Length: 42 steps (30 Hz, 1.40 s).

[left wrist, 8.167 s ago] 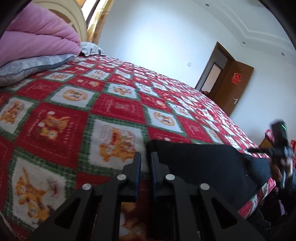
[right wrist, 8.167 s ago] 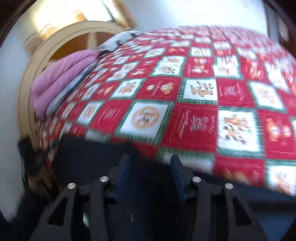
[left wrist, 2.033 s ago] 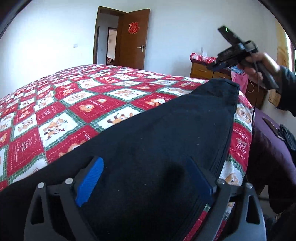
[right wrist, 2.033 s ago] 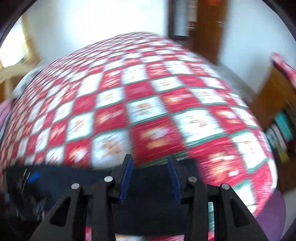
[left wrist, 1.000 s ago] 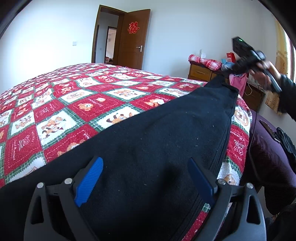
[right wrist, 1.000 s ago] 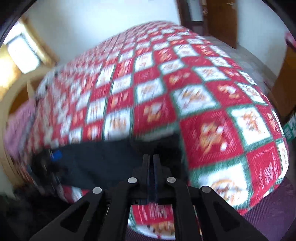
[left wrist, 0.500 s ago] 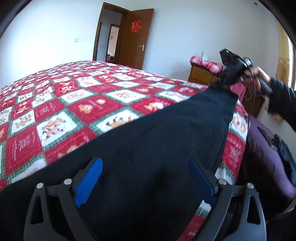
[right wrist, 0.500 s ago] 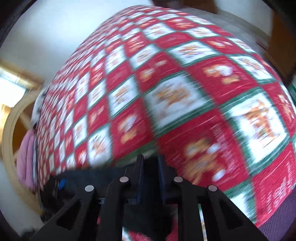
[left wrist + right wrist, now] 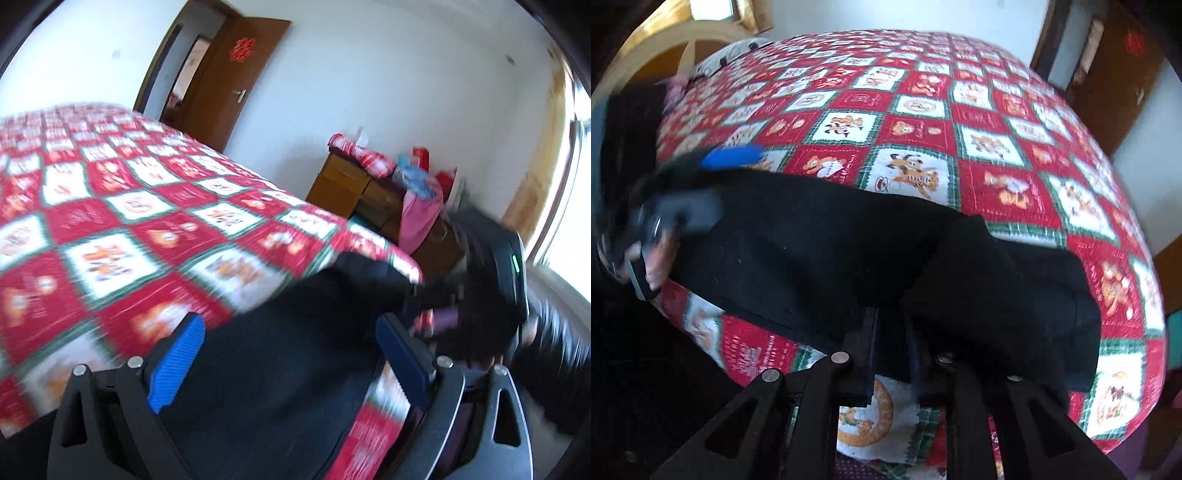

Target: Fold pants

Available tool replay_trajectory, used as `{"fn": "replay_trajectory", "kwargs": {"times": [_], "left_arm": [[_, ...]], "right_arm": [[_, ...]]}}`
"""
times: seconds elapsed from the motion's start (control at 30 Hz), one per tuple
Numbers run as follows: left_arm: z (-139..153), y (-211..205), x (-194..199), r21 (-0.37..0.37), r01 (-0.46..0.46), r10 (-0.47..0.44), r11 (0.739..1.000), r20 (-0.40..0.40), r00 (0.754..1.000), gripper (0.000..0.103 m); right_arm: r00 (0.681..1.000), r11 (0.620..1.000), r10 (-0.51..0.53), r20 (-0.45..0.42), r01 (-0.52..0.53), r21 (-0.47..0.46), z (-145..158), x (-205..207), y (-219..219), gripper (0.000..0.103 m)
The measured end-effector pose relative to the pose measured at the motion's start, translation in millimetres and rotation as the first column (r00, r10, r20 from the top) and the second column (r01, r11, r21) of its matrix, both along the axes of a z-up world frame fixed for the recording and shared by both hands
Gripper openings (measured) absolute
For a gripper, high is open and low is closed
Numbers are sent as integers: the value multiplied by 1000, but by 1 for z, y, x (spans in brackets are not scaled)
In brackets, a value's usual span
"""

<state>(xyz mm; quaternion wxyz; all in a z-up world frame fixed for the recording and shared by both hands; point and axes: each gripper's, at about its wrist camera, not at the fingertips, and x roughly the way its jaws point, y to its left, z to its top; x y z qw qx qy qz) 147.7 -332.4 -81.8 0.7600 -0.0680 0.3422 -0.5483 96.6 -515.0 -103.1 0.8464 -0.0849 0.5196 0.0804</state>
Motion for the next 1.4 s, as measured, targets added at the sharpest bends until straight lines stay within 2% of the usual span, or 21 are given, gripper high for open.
{"fn": "replay_trajectory", "kwargs": {"times": [0.1, 0.2, 0.27, 0.33, 0.37, 0.47, 0.53, 0.6, 0.63, 0.7, 0.73, 0.83, 0.93, 1.0, 1.03, 1.1, 1.17, 1.27, 1.3, 1.37, 1.4], "left_arm": [[2, -40, 9, 7, -7, 7, 1000, -20, 1000, 97], [1, -82, 10, 77, 20, -20, 997, -4, 1000, 97], [-6, -99, 6, 141, 41, -42, 989, 1, 999, 97], [-22, -113, 2, 262, 51, -53, 964, -1, 999, 97], [-29, -113, 1, 282, 58, -56, 958, -14, 998, 97], [-35, -104, 7, 239, 54, -43, 969, -49, 998, 98], [-34, -103, 3, 244, 47, -42, 969, -24, 999, 98], [-33, -103, -1, 245, 38, -39, 969, 0, 999, 99], [-33, -101, -2, 242, 33, -34, 970, 3, 999, 99], [-33, -100, -3, 237, 25, -27, 971, 8, 1000, 99], [-32, -101, -3, 237, 21, -24, 971, 13, 1000, 99], [-32, -102, -5, 235, 7, -16, 972, 34, 999, 99], [-33, -99, -6, 231, 2, -11, 973, 37, 999, 99], [-33, -97, -5, 223, 2, -9, 975, 28, 1000, 99], [-32, -96, -5, 218, 1, -7, 976, 28, 1000, 99], [-29, -94, -5, 212, -9, 3, 977, 27, 1000, 99], [-23, -85, -6, 186, -41, 34, 982, 38, 999, 99], [-14, -65, -9, 127, -105, 93, 986, 101, 991, 99], [-13, -59, -10, 125, -131, 115, 984, 125, 986, 99], [-17, -49, -8, 133, -169, 150, 977, 139, 979, 99], [-20, -47, -5, 143, -180, 162, 973, 132, 978, 99]], "right_arm": [[998, 994, -55, 5, 54, 99, -2, 2, -14, 16], [998, 992, -58, 27, 55, 109, -4, -1, -11, 16], [997, 993, -60, 39, 56, 101, -3, -5, -7, 16], [999, 996, -36, 32, 33, 86, 2, -10, -5, 16], [1000, 995, -23, 18, 21, 95, 6, -14, -5, 16], [1000, 988, -17, 0, 17, 155, 29, -22, -27, 21], [998, 975, -67, 21, 60, 215, 46, -23, -53, 21], [986, 942, -165, 30, 148, 303, 61, -20, -88, 22], [971, 908, -238, 31, 211, 361, 66, -15, -112, 22], [936, 856, -351, -10, 326, 401, 63, -4, -140, 22], [924, 842, -381, -38, 364, 397, 58, 3, -148, 22], [907, 816, -397, -140, 419, 397, 33, 33, -160, 22], [902, 768, -370, -220, 431, 475, 10, 55, -163, 22], [904, 773, -359, -234, 428, 468, 3, 64, -159, 17], [911, 786, -346, -223, 412, 461, 4, 66, -154, 3], [928, 823, -329, -175, 373, 429, 11, 67, -143, 3], [942, 865, -327, -70, 328, 379, 28, 66, -132, 2], [930, 883, -357, 87, 306, 357, 54, 64, -129, 2], [922, 884, -372, 106, 318, 342, 55, 65, -130, 2], [911, 879, -404, 80, 362, 312, 42, 75, -137, 2], [906, 886, -418, 68, 389, 253, 29, 81, -139, 2]]}}
